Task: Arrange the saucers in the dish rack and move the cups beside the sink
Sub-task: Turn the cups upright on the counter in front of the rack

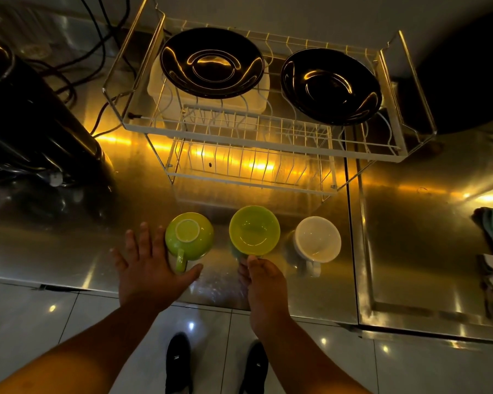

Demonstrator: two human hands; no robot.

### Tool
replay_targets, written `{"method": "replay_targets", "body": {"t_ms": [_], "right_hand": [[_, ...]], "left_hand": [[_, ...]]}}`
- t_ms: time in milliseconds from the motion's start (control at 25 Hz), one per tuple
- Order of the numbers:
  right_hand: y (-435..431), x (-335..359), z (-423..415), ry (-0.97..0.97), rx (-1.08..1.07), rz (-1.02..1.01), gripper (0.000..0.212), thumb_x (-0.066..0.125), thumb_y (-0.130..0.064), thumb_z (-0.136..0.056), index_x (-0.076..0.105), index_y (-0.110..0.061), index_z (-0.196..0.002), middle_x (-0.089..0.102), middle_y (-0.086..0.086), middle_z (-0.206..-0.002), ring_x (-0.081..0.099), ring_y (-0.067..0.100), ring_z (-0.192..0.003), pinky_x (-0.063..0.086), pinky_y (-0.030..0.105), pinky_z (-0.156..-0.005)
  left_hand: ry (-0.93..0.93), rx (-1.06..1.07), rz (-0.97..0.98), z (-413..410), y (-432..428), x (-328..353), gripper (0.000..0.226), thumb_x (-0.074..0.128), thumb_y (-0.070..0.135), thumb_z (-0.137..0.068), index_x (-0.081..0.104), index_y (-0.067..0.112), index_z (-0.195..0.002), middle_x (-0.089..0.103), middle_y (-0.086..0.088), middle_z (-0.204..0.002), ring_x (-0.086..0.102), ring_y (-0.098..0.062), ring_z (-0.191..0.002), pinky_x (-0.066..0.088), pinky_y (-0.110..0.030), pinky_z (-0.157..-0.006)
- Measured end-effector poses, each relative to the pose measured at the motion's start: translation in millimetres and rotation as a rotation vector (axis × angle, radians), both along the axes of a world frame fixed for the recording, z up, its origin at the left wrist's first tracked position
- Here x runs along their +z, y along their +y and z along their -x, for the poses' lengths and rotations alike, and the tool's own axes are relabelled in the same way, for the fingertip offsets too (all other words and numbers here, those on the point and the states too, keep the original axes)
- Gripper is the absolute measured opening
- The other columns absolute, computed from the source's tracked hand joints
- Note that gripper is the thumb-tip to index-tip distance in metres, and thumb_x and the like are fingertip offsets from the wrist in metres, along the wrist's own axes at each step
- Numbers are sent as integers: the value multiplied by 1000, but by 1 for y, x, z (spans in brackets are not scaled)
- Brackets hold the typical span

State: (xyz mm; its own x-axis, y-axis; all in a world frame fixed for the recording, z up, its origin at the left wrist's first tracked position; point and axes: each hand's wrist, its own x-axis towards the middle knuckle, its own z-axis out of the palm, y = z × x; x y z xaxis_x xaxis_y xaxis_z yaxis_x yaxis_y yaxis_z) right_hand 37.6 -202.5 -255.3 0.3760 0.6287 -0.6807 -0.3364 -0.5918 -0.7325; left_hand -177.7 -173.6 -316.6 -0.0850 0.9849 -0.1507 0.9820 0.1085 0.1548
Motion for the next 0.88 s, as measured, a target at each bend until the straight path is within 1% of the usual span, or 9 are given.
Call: {"method": "replay_targets", "body": {"t_ms": [80,160,320,400,480,560,720,800,880], "right_hand": [[0,-1,-1,27,-15,15,28,60,-22,-97,68,4,-90,68,32,-97,60,26,-79,45,39,-72],[0,-2,-1,59,-37,18,26,60,-20,-97,69,3,-91,70,25,-87,62,24,-80,47,38,-73],[1,-6,-4,55,-29,8,26,62,-18,-96,68,5,-89,68,16,-80,63,25,-75,50,37,-69],[-1,-8,-8,-21,35,34,27,63,-26,-94,72,-4,-80,66,13,-71,59,26,-69,49,39,-64],[-3,-7,-12,-153,106,74,28,66,-32,-90,73,-13,-70,66,11,-66,59,26,-67,53,46,-66],[-3,-3,-16,-209,129,80,31,68,-33,-89,70,-15,-63,62,10,-63,55,26,-65,51,47,-66],[-8,8,-20,-292,176,47,23,70,-30,-88,68,-8,-81,65,10,-70,59,28,-68,51,40,-64],[-19,22,-16,-458,280,-55,15,71,-27,-87,64,-15,-81,67,5,-72,63,24,-68,53,38,-63],[-19,44,0,-607,610,-251,10,65,-30,-89,59,-24,-85,65,-1,-73,62,15,-67,53,34,-61]], "left_hand": [[-2,-4,-5,0,0,0,127,34,102,-67,19,18,-161,15,-18,-170,7,-43,-157,7,-70,-119],[2,-4,-3,0,0,1,127,34,102,-68,19,17,-162,15,-18,-170,7,-42,-157,7,-70,-119],[5,11,2,-1,0,1,128,33,103,-66,19,19,-162,13,-17,-171,5,-41,-157,7,-70,-120],[1,13,5,-2,0,2,128,33,103,-66,19,19,-161,14,-17,-171,5,-42,-157,7,-70,-120],[-2,14,7,-2,0,2,128,33,103,-66,20,19,-161,14,-17,-171,5,-42,-157,6,-69,-120],[0,19,9,-1,0,2,129,33,104,-65,20,19,-161,14,-17,-171,5,-41,-157,5,-69,-121],[4,10,9,-1,2,1,129,33,104,-65,21,19,-161,14,-17,-171,6,-42,-157,6,-70,-121],[3,5,15,-2,2,2,130,33,104,-65,21,18,-162,13,-17,-171,6,-42,-157,4,-70,-121],[4,7,21,-1,2,3,129,32,103,-67,19,17,-162,11,-18,-172,3,-43,-158,-1,-69,-121]]}}
